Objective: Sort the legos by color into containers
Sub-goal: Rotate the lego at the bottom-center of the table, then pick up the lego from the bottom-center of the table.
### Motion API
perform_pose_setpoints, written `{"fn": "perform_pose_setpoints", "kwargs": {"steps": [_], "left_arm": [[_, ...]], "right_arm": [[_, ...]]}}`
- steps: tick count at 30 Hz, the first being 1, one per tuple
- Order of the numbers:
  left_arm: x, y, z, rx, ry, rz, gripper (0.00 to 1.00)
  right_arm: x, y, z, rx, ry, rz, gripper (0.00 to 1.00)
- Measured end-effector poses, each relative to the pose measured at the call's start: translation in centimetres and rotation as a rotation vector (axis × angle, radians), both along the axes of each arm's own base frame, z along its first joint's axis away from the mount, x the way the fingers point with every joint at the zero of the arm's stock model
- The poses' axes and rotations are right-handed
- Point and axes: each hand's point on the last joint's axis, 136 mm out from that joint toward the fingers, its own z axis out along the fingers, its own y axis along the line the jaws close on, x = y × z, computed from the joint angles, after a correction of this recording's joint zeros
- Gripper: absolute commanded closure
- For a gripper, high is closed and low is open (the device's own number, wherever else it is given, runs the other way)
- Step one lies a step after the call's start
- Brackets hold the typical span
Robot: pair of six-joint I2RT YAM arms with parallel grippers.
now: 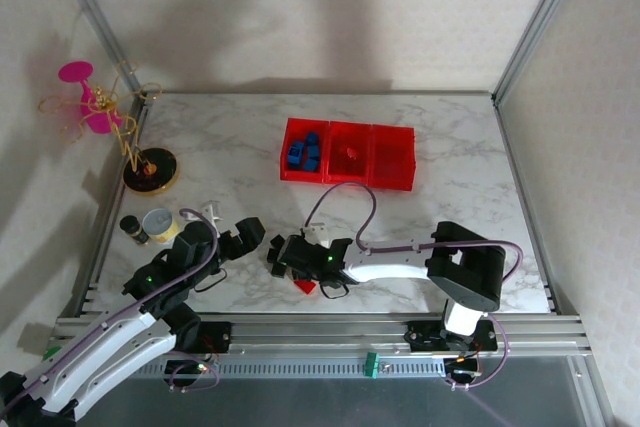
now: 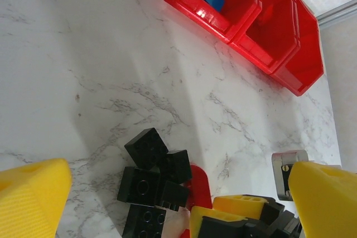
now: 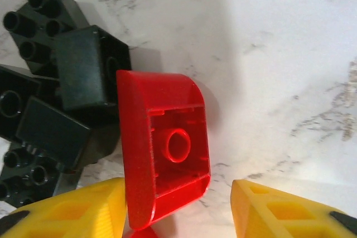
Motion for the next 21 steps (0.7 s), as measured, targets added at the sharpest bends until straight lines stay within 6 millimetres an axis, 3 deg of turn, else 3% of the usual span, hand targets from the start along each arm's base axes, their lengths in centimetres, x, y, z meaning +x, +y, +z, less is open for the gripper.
{"fn": "perform_pose_setpoints", "kwargs": {"steps": [4,9,21], "left_arm": [[0.0,0.0,0.0,0.0,0.0,0.0,0.0],[0.0,0.0,0.0,0.0,0.0,0.0,0.0],[0.0,0.0,0.0,0.0,0.0,0.0,0.0]], "right_arm": [[0.2,-0.7,0.6,0.0,-0.005,-0.005,0.42],[0.1,-0.3,0.6,0.01,-0.001,0.03,0.4],[1.5,-0.9,-1.3,-0.069,-0.008,0.048,0.57]]}}
